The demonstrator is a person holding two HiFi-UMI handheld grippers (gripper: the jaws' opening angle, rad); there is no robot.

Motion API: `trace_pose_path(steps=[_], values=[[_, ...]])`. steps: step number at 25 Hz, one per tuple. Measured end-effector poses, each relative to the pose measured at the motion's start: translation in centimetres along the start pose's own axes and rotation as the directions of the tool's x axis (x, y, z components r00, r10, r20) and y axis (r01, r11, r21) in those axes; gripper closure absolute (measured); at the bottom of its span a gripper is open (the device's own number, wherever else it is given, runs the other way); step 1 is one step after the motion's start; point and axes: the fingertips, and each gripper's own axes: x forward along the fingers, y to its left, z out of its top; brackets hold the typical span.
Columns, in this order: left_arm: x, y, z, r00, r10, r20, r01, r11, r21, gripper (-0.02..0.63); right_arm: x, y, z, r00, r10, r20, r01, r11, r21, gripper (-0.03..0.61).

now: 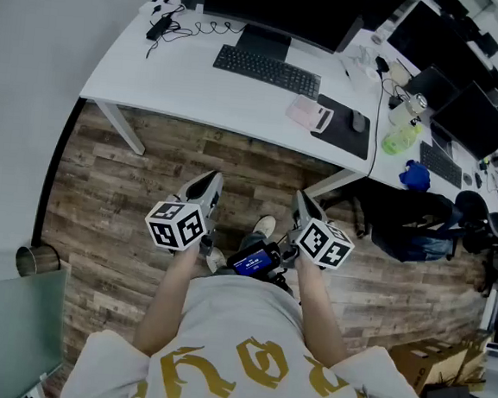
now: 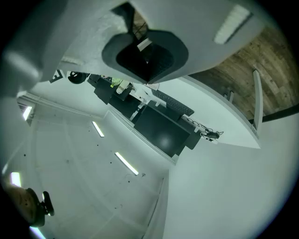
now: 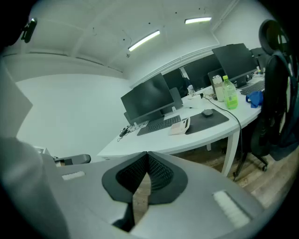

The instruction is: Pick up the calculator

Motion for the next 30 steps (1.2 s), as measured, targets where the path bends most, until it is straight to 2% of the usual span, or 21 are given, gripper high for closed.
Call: trace_pose_path(steps=[9,16,17,19,21,30], values=[[-0.2,-0.8,0.7,0.999,-0.008,0.043,0.010,1.000,-0.024,0.614,-1.3,-0.8,1.7,1.000,-0.009,0.025,0.009,1.000,-0.023,0.555],[0.6,0.7,1.5,0.998,0.007,0.056,-0.005,1.000,-0.031,0.613,-0.4,-1.7,3.4,0.996,-0.012,0.085,0.009,0.999,0.034,0.555],[1.3,0.7,1.8,0.998,-0.005,0.060,0.006,1.000,-0.025,0.613,-0.1,-1.9,3.6,0.996,-0.004,0.087,0.000,0.999,0.045,0.549],[3.0,0.2,2.2,0.998,-0.038,0.059,0.038,0.999,0.000,0.556,0.6,-2.6,3.8,0.997,0.006,0.081,-0.012,0.997,0.072,0.441],[5.2,-0.1,2.5,0.997,-0.059,0.039,0.059,0.998,0.020,0.533,1.4,-4.0,4.2,0.997,-0.012,0.082,0.003,0.995,0.103,0.437],[17.8,2.1,4.0,0.993,-0.065,-0.101,0.067,0.997,0.025,0.530,9.2,-10.1,8.6,0.996,-0.066,0.062,0.051,0.977,0.209,0.440]])
